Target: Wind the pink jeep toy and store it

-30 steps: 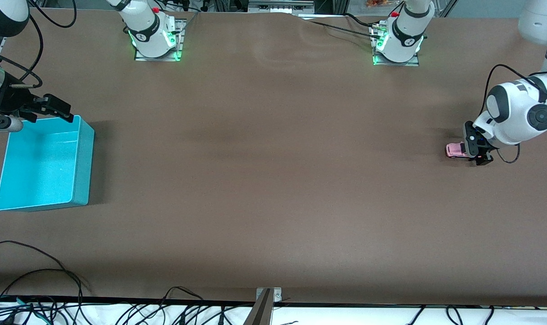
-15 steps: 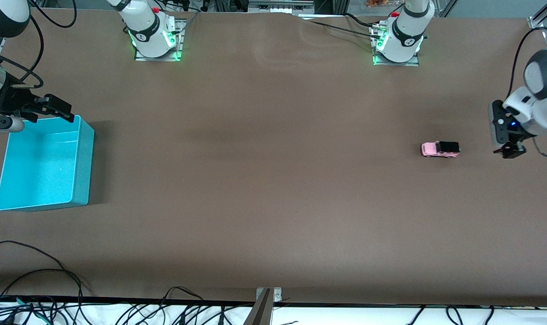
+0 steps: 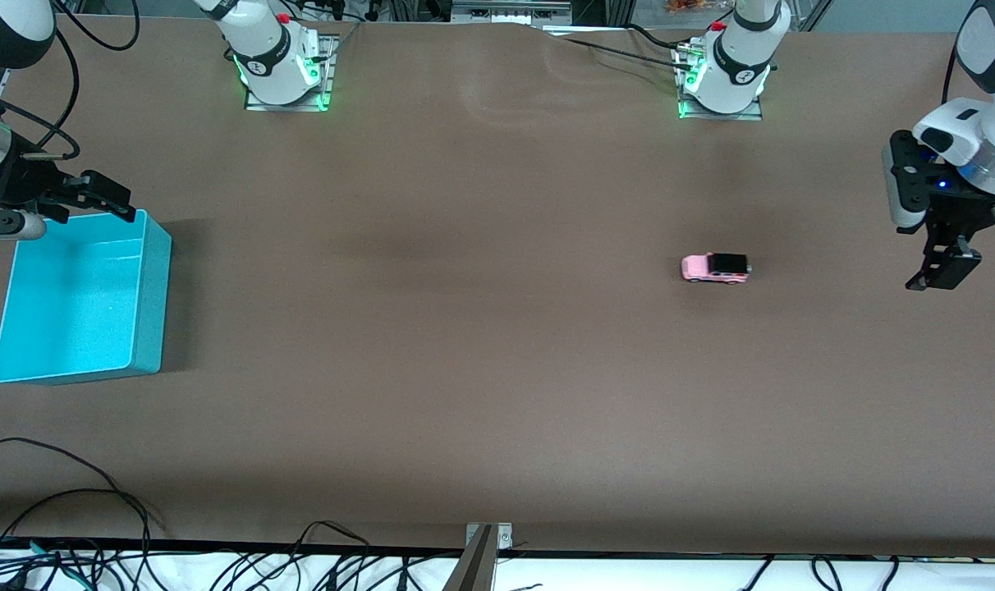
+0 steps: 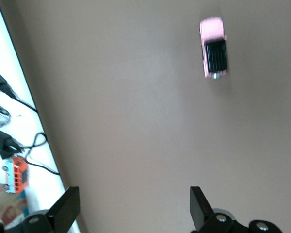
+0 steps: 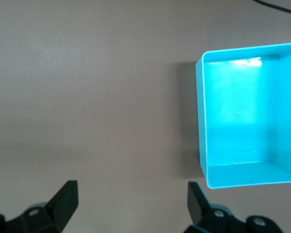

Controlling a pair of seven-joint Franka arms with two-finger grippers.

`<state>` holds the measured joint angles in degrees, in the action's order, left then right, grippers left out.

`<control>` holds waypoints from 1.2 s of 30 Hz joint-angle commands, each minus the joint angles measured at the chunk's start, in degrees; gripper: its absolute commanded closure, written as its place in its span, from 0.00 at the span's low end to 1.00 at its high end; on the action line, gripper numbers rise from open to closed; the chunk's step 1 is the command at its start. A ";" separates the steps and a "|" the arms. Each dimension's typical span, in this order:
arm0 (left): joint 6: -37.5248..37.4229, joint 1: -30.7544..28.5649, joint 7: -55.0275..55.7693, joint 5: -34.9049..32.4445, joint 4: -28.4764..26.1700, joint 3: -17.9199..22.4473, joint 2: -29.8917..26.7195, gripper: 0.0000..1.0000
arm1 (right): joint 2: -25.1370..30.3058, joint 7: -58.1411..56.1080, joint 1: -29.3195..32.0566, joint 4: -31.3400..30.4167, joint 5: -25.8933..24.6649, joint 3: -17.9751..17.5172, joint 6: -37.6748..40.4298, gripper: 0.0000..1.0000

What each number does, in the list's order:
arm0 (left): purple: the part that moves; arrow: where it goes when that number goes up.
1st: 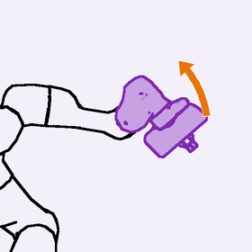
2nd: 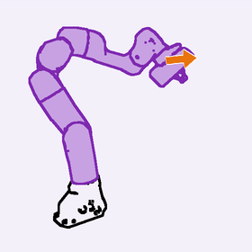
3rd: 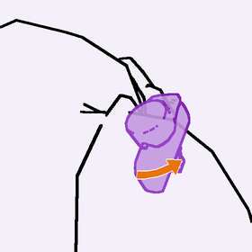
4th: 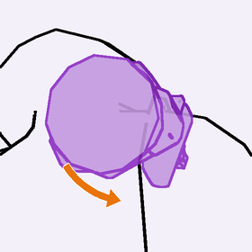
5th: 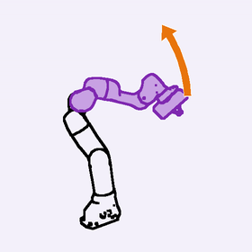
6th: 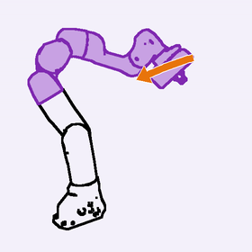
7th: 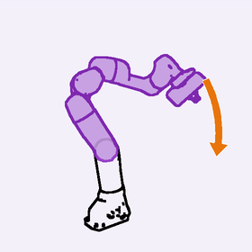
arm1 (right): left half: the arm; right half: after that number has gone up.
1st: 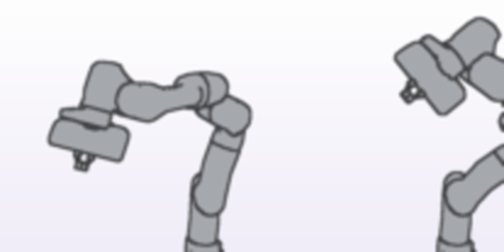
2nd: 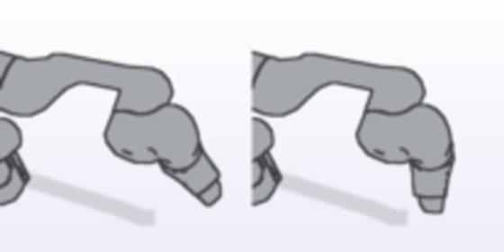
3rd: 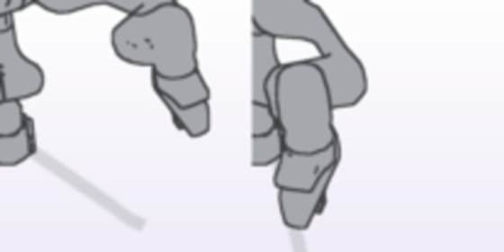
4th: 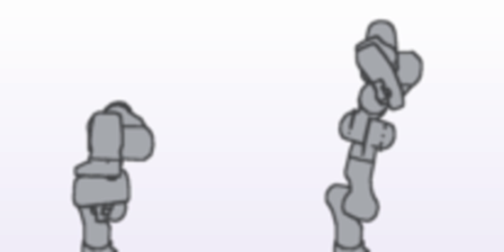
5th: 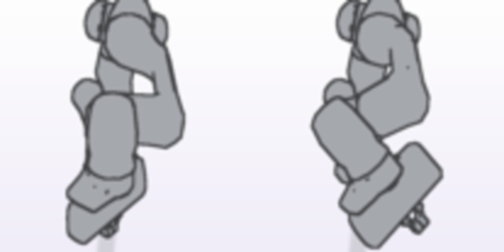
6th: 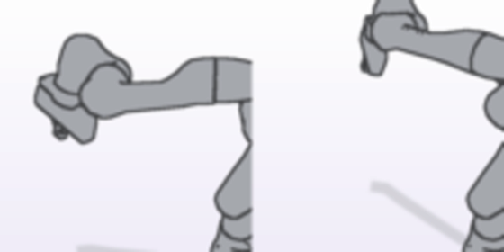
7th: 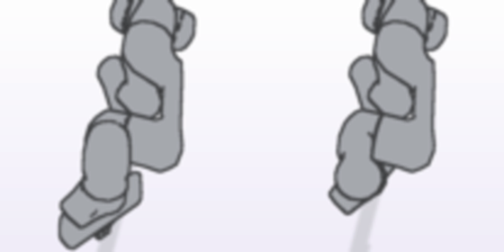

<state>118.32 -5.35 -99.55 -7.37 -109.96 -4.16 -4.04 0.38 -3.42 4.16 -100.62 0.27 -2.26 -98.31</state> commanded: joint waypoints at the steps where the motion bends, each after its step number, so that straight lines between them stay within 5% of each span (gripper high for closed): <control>1: -0.72 -0.18 -0.04 1.83 1.85 -0.23 0.70 0.00 | 1.12 -0.54 0.24 -1.60 0.96 -0.20 0.05 0.00; 6: -2.21 -0.18 9.78 4.55 3.00 -0.23 0.52 0.00 | 1.12 -0.45 0.24 -1.60 1.05 -0.20 -0.30 0.00; 24: -18.21 1.75 87.91 4.38 9.50 0.30 0.70 0.00 | 1.21 -0.45 0.24 -5.63 1.93 -0.20 -3.99 0.00; 36: -21.19 1.84 93.47 5.95 8.98 0.65 0.78 0.00 | 2.17 -1.15 0.24 -9.94 2.01 -0.29 -6.27 0.00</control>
<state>99.85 -3.51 -9.15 -3.79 -102.07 -4.17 -3.66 0.38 -3.42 4.15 -107.57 1.30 -2.29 -102.94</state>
